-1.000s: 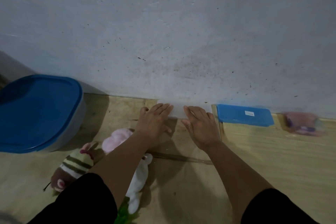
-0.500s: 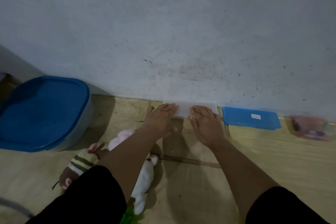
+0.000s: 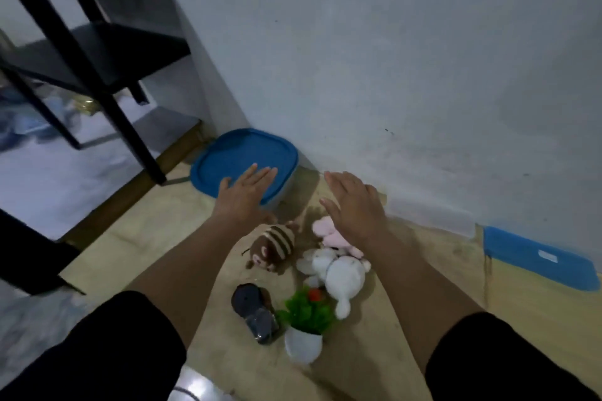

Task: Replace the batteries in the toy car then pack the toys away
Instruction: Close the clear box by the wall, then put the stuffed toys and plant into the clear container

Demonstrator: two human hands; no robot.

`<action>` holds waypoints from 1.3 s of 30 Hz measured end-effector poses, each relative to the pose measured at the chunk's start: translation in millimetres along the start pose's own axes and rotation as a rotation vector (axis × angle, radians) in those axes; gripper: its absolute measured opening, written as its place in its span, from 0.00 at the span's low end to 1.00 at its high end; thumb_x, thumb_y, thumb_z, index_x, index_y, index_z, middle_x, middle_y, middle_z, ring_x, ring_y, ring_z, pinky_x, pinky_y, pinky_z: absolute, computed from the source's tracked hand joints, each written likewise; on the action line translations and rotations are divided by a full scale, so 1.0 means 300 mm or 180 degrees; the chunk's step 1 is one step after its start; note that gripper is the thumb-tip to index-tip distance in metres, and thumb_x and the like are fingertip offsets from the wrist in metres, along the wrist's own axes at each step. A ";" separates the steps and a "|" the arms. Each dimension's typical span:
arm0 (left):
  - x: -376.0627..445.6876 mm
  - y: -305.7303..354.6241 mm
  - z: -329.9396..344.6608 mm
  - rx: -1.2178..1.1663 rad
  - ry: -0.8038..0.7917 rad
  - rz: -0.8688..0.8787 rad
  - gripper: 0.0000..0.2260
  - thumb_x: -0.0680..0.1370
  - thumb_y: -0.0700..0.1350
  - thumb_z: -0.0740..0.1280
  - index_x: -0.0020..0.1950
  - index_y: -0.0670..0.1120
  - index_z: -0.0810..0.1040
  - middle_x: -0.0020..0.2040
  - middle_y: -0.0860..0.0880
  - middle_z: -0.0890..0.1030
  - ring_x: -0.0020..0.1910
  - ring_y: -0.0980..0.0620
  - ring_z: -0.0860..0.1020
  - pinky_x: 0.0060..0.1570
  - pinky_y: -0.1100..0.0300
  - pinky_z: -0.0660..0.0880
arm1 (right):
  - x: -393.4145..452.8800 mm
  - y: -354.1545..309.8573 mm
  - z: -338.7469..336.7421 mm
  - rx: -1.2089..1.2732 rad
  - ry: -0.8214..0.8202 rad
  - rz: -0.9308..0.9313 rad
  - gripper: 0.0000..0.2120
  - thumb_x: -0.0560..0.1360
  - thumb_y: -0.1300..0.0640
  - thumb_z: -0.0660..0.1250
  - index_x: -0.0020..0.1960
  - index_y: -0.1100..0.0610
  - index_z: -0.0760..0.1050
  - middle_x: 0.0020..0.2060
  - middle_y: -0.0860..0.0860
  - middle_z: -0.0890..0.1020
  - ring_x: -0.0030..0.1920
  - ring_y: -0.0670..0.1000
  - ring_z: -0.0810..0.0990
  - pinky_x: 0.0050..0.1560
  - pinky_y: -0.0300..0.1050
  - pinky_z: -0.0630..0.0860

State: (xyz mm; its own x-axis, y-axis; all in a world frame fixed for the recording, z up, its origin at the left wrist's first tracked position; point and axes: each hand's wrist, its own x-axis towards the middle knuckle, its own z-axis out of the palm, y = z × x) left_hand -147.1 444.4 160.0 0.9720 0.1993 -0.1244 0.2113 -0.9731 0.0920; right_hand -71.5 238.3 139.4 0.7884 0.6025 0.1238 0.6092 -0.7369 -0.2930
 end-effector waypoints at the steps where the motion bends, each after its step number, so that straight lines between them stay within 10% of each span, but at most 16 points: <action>1: -0.028 -0.058 -0.003 0.0054 0.0016 -0.0059 0.41 0.74 0.58 0.68 0.78 0.54 0.45 0.79 0.56 0.49 0.77 0.56 0.43 0.74 0.44 0.49 | 0.013 -0.060 0.016 0.0021 -0.0072 -0.0076 0.26 0.80 0.47 0.53 0.76 0.52 0.52 0.74 0.50 0.61 0.75 0.50 0.56 0.71 0.54 0.55; 17: 0.211 -0.511 0.134 0.0455 -0.0230 0.0780 0.38 0.77 0.53 0.64 0.78 0.52 0.42 0.79 0.55 0.47 0.77 0.56 0.43 0.72 0.45 0.50 | 0.249 -0.475 0.374 -0.0388 -0.0502 0.0283 0.29 0.78 0.41 0.53 0.76 0.52 0.54 0.74 0.47 0.63 0.75 0.49 0.57 0.72 0.54 0.53; 24: 0.256 -0.554 0.175 0.0335 -0.0115 0.1090 0.37 0.77 0.56 0.63 0.78 0.53 0.43 0.79 0.56 0.48 0.77 0.57 0.46 0.73 0.46 0.49 | 0.256 -0.507 0.402 -0.0723 -0.0273 0.0490 0.23 0.73 0.43 0.53 0.60 0.50 0.78 0.58 0.48 0.81 0.60 0.52 0.79 0.57 0.59 0.74; 33: 0.264 -0.562 0.186 0.0323 -0.0051 0.1098 0.37 0.78 0.56 0.62 0.77 0.54 0.40 0.79 0.57 0.47 0.77 0.58 0.46 0.71 0.37 0.38 | 0.268 -0.544 0.431 -0.0850 -0.0239 0.0515 0.11 0.74 0.51 0.53 0.48 0.56 0.69 0.55 0.56 0.82 0.59 0.61 0.79 0.51 0.71 0.73; 39: 0.276 -0.575 0.191 0.0459 0.0019 0.1153 0.40 0.77 0.58 0.63 0.77 0.55 0.38 0.79 0.57 0.48 0.77 0.55 0.43 0.67 0.31 0.36 | 0.281 -0.549 0.423 -0.0429 -0.0450 0.0651 0.16 0.80 0.56 0.55 0.66 0.62 0.66 0.72 0.53 0.67 0.76 0.62 0.50 0.69 0.71 0.50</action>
State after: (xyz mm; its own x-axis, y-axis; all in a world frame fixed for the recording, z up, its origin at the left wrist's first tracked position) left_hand -108.7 622.1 77.2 0.9817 -0.1601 -0.1036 -0.1621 -0.9867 -0.0111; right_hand -116.0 449.3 77.8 0.8823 0.4668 -0.0611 0.4518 -0.8761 -0.1684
